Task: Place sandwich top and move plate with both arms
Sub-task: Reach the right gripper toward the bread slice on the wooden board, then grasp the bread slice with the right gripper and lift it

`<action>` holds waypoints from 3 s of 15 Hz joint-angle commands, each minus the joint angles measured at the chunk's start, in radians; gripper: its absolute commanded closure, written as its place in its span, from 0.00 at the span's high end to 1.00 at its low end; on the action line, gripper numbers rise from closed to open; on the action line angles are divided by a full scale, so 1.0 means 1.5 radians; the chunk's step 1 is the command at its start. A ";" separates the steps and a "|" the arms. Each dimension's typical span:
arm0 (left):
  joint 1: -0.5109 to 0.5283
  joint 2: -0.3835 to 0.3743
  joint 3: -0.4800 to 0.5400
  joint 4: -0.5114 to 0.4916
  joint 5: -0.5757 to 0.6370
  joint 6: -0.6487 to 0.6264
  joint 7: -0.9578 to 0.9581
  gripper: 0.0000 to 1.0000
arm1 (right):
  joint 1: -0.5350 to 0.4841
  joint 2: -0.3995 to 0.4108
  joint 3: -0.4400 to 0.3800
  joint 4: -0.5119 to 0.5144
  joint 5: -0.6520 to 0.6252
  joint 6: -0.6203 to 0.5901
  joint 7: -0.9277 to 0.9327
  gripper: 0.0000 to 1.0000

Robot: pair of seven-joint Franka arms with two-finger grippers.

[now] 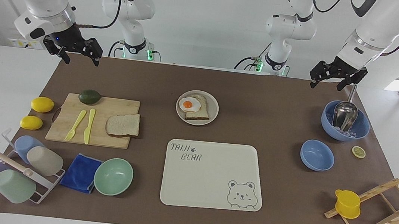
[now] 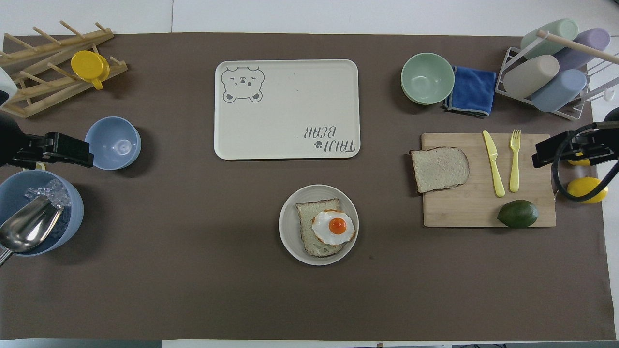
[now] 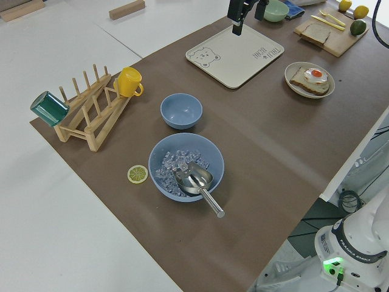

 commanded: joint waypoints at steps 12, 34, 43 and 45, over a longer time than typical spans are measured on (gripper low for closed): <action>0.008 -0.010 -0.004 -0.010 -0.007 0.000 0.003 1.00 | 0.260 0.283 0.007 -0.091 -0.291 0.261 0.439 1.00; 0.008 -0.010 -0.004 -0.010 -0.007 0.000 0.003 1.00 | 0.261 0.236 0.009 -0.259 -0.353 0.331 0.463 0.41; 0.008 -0.010 -0.004 -0.010 -0.007 0.000 0.003 1.00 | 0.322 0.242 0.024 -0.129 -0.352 0.138 0.461 0.00; 0.008 -0.010 -0.004 -0.010 -0.007 0.000 0.003 1.00 | 0.362 0.226 0.044 -0.092 -0.341 0.042 0.460 0.00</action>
